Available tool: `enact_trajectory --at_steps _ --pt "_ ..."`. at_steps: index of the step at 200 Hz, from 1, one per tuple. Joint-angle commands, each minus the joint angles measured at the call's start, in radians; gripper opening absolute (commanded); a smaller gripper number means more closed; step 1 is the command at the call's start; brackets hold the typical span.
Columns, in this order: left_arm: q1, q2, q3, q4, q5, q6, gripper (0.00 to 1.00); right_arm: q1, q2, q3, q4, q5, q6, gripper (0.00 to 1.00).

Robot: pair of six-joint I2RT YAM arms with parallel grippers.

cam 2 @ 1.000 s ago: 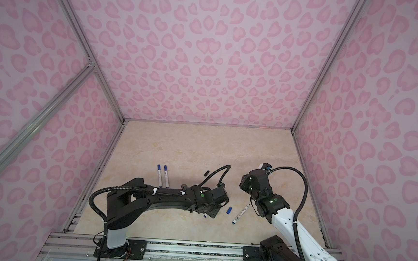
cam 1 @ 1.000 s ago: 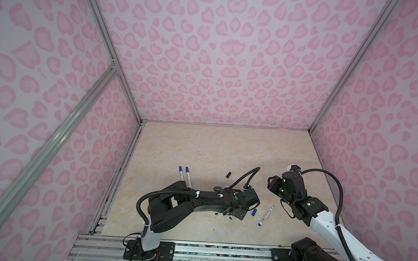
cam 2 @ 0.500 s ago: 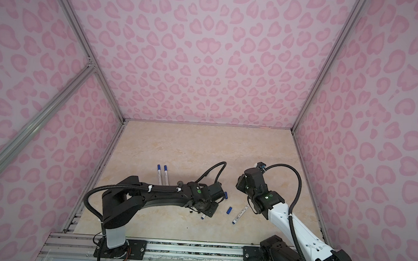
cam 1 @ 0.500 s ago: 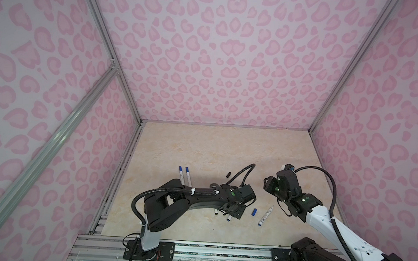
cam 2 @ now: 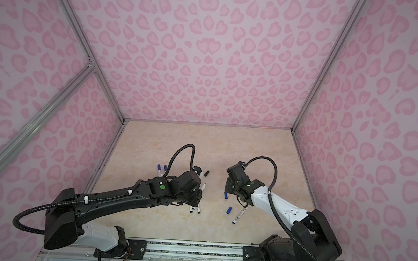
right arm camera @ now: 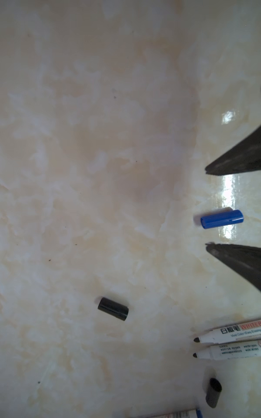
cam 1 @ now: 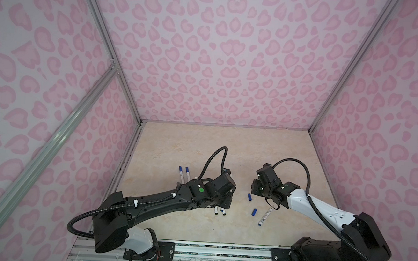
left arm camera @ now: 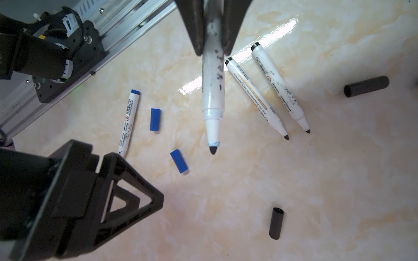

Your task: Insert the pens into the pen caps

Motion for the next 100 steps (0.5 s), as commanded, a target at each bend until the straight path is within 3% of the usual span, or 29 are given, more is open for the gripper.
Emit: enact_trajectory --at_steps 1,100 --pt "0.002 -0.035 -0.022 0.010 -0.037 -0.011 0.03 0.033 0.031 0.006 -0.021 0.023 -0.012 0.51" --pt "0.010 -0.125 -0.081 0.047 -0.083 -0.013 0.03 0.097 0.116 0.027 -0.043 0.060 -0.028 0.47"
